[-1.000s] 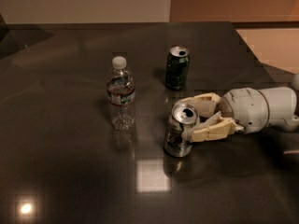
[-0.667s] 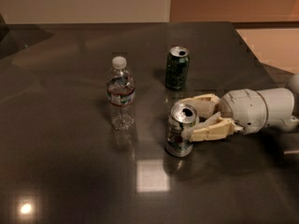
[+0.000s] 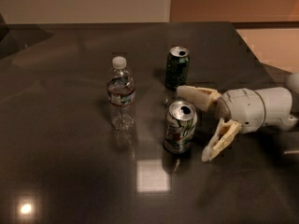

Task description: Place 7up can upright

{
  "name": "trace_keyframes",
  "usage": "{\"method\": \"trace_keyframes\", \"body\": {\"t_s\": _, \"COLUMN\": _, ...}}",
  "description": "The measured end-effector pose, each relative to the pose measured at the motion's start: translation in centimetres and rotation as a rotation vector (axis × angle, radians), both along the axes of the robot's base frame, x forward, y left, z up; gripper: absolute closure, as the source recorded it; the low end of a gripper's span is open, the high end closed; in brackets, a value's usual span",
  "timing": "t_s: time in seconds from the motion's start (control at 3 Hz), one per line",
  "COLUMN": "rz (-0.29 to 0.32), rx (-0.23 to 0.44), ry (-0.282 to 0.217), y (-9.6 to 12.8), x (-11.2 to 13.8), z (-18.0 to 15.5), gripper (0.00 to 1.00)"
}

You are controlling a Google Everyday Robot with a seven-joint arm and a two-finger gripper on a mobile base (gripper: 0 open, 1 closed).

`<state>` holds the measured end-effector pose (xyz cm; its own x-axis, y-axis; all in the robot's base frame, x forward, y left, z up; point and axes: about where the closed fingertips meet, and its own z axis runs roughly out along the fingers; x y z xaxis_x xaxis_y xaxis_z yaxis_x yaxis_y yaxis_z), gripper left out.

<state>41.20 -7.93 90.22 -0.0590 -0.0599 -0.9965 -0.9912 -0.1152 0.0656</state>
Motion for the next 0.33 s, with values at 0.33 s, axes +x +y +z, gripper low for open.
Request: {"method": "trace_keyframes", "body": {"t_s": 0.33, "rz": 0.000, "rx": 0.000, "ry": 0.000, "y": 0.01, "x": 0.00, "z": 0.00, "gripper": 0.00}}
